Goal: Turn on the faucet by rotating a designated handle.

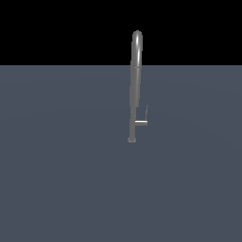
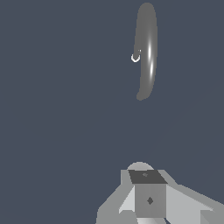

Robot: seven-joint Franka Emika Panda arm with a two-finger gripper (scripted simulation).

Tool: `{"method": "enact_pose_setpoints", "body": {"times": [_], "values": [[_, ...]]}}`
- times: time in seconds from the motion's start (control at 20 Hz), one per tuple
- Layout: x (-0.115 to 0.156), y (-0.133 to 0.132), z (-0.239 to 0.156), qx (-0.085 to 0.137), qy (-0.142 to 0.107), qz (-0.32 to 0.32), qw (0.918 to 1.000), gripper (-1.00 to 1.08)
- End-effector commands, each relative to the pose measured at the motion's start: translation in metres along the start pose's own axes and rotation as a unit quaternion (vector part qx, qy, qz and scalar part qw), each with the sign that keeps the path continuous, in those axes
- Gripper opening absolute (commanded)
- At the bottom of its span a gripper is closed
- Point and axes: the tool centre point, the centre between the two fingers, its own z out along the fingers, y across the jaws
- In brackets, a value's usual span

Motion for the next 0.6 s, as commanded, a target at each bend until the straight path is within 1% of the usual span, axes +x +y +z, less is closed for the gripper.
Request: {"method": "enact_pose_setpoints", "body": {"times": [0.0, 0.3, 0.55], "values": [[0.015, 0.001, 0.001, 0.019, -0.017, 0.019, 0.9995, -1.0], [0.051, 0.005, 0.007, 0.067, -0.058, 0.067, 0.9939, -1.0], [0.082, 0.011, 0.014, 0.108, -0.092, 0.106, 0.9841, -1.0]]}}
